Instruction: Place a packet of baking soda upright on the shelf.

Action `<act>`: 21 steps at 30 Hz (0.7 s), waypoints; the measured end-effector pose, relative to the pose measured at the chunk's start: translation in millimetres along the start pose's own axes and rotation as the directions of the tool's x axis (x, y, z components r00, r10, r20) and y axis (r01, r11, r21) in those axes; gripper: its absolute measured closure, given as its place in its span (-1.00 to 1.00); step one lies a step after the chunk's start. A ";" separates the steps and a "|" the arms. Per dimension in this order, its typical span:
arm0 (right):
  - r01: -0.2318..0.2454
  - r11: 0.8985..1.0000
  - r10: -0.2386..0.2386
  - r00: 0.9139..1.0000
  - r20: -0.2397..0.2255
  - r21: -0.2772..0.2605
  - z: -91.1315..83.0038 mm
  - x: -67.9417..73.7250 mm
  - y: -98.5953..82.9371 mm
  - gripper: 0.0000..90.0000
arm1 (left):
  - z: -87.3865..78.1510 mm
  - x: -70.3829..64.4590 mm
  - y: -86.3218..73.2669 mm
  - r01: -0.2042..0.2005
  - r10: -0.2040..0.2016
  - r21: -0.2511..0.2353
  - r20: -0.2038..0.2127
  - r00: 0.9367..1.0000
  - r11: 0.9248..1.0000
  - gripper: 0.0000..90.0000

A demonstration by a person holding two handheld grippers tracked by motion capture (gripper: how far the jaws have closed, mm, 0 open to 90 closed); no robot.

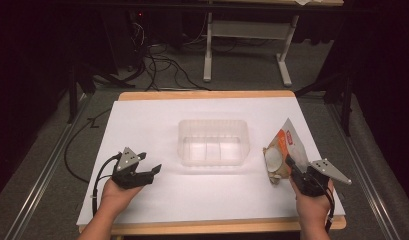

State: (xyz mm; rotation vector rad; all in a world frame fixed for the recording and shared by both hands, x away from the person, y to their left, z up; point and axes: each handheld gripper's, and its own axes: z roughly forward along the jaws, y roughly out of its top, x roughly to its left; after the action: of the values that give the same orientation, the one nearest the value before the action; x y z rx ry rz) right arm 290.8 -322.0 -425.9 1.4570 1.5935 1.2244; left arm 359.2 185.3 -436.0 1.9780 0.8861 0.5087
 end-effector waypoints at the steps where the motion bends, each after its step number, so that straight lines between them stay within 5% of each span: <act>1: 0.001 1.000 -0.001 1.000 -0.001 0.001 0.1 -0.8 0.4 1.00 | 0.1 0.2 0.1 0.000 0.000 0.002 0.000 1.000 1.000 -0.34; 14: 0.111 0.994 -0.110 0.992 0.055 -0.013 -9.5 -1.9 14.8 1.00 | -0.7 3.0 0.4 0.008 -0.008 -0.014 -0.006 1.000 1.000 -0.34; 21: 0.090 0.995 -0.089 0.996 0.030 -0.034 -16.0 -6.6 19.5 1.00 | -3.1 2.1 0.5 0.007 -0.008 -0.021 -0.013 1.000 1.000 -0.34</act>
State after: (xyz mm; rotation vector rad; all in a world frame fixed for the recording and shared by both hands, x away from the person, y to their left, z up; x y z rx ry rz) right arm 284.6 -332.8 -403.0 1.3610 1.5926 1.1696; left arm 358.7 188.4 -433.9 1.9538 0.8925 0.5252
